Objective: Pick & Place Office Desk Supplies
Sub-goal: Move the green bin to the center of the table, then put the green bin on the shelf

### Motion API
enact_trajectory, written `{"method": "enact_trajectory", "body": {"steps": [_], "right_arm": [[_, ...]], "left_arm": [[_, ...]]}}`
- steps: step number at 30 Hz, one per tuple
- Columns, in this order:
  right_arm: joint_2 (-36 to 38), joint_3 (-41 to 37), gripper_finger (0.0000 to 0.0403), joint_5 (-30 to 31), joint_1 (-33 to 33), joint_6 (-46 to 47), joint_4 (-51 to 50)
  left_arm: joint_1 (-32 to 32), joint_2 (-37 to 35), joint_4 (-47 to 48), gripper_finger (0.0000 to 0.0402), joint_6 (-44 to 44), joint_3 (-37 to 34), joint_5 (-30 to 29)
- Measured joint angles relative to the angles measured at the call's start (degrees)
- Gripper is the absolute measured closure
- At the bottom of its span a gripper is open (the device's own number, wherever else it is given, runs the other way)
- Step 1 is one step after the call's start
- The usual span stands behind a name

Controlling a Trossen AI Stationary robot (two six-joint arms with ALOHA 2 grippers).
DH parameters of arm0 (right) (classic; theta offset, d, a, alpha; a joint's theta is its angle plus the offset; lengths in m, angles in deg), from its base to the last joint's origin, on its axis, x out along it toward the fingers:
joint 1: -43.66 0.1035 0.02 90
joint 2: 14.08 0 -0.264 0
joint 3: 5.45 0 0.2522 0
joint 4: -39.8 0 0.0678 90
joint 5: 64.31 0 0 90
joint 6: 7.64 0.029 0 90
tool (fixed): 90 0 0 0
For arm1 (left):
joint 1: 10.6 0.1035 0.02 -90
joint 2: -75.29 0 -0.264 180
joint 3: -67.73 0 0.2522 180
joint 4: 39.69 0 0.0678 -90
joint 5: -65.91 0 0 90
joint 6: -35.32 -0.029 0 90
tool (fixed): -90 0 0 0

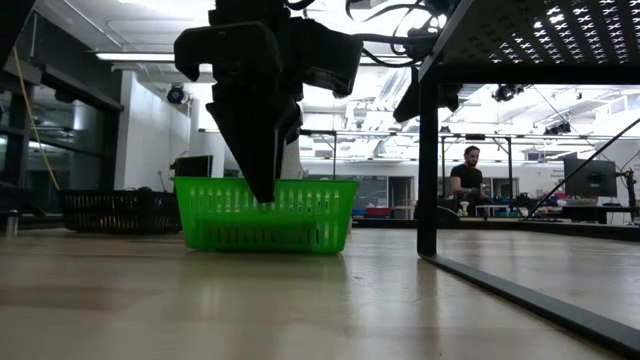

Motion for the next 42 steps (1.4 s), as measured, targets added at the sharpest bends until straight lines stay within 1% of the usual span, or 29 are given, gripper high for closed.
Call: {"method": "enact_trajectory", "body": {"steps": [9,13,18,22,25,27,30,34,37,42], "right_arm": [[0.0,0.0,0.0352,0.0,-0.01,0.01,0.0],[0.0,0.0,0.0352,0.0,-0.01,0.0,0.44],[0.0,0.0,0.0352,0.0,-0.02,0.01,0.83],[0.0,0.0,0.0352,0.0,0.0,0.01,0.81],[0.0,0.0,0.0352,0.0,-0.01,0.01,0.83],[0.0,0.0,0.0352,0.0,0.0,0.0,0.83],[0.0,0.0,0.0352,0.0,0.0,0.0,0.84],[0.0,0.0,0.0352,0.0,0.0,0.0,0.87],[0.0,0.0,0.0352,0.0,0.0,0.01,0.85],[0.0,0.0,0.0352,0.0,0.0,0.01,0.85]], "left_arm": [[0.0,-1.83,1.2,0.0305,-0.02,0.22,0.05],[0.0,-4.82,2.62,0.0305,-0.22,0.55,-0.01],[-1.03,-9.4,7.07,0.0305,2.37,0.57,-5.32],[-4.88,-13.35,9.07,0.0305,4.71,-0.2,-10.11],[-7.92,-16.62,9.72,0.0305,7.63,-3.18,-12.64],[-9.75,-18.87,9.72,0.0305,10.74,-6.54,-13.58],[-12.4,-22.49,9.18,0.0305,16.75,-12.94,-13.76],[-16.66,-27.65,5.21,0.0305,22.68,-22.16,-13.75],[-20.13,-31.01,3.24,0.0305,26.89,-27.54,-13.76],[-25.69,-34.28,3.2,0.0305,32.05,-32.26,-14.99]]}}
